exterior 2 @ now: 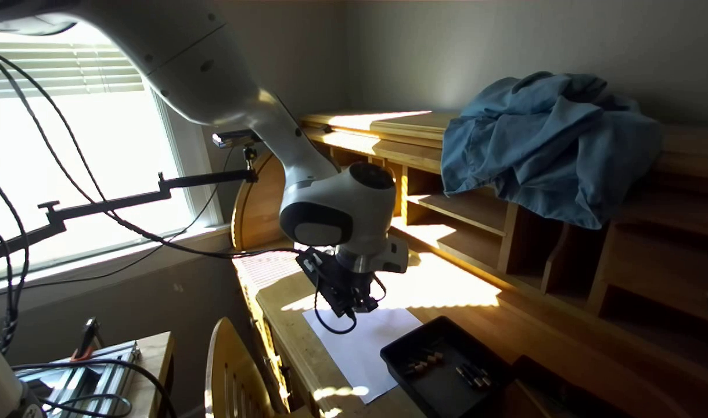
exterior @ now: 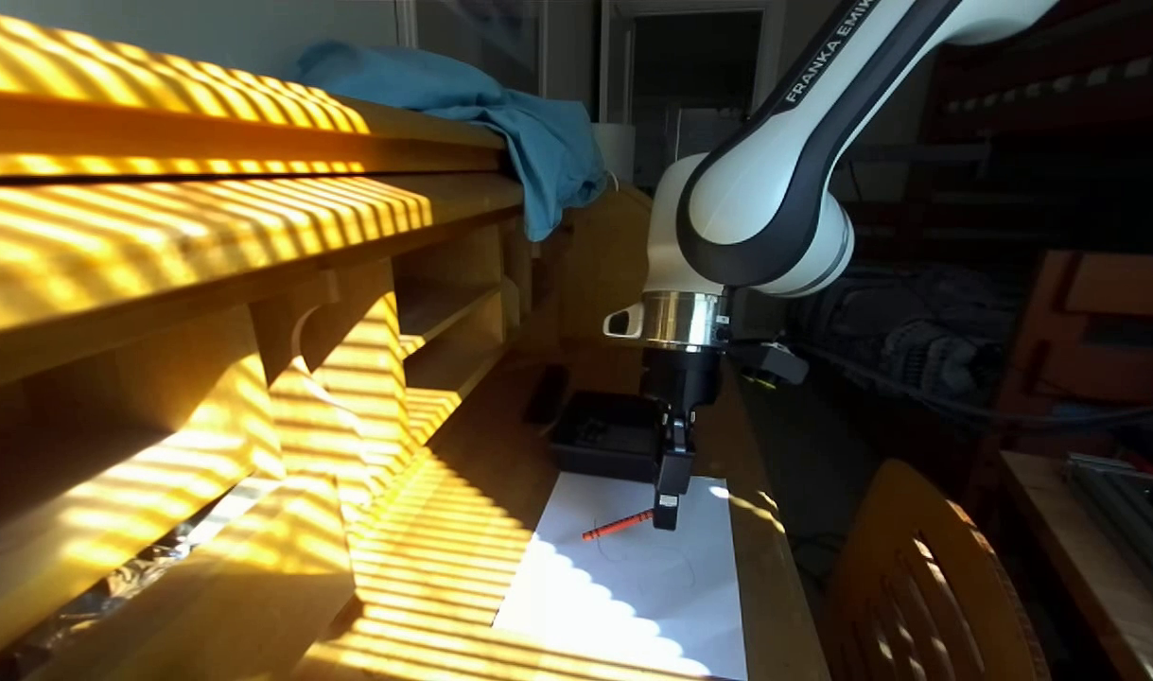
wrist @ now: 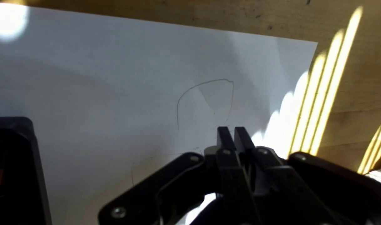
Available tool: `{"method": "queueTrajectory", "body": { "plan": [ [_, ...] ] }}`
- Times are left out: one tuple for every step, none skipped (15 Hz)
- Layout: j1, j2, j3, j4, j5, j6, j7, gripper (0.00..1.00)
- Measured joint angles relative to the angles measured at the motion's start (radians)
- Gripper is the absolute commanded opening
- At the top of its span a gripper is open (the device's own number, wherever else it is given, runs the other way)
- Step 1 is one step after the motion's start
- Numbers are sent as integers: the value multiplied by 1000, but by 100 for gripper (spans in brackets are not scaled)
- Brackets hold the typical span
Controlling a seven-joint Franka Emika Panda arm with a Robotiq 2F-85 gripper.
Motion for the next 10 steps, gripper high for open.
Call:
{"method": "queueTrajectory", "body": {
  "plan": [
    [-1, 4, 0, 0, -6, 0, 3, 2],
    [-1, 8, 0, 0, -15, 0, 8, 2],
    [-2, 11, 0, 0, -24, -1, 12, 33],
    [-2, 14, 0, 0, -33, -1, 18, 35],
    [-2, 16, 0, 0, -42, -2, 27, 40],
    [-2, 18, 0, 0, -53, -3, 35, 48],
    [-2, 19, 0, 0, -61, -4, 43, 55],
    [-2, 19, 0, 0, -68, -6, 50, 62],
    [-2, 20, 0, 0, -73, -6, 55, 69],
    [-2, 20, 0, 0, -77, -6, 59, 77]
  ]
}}
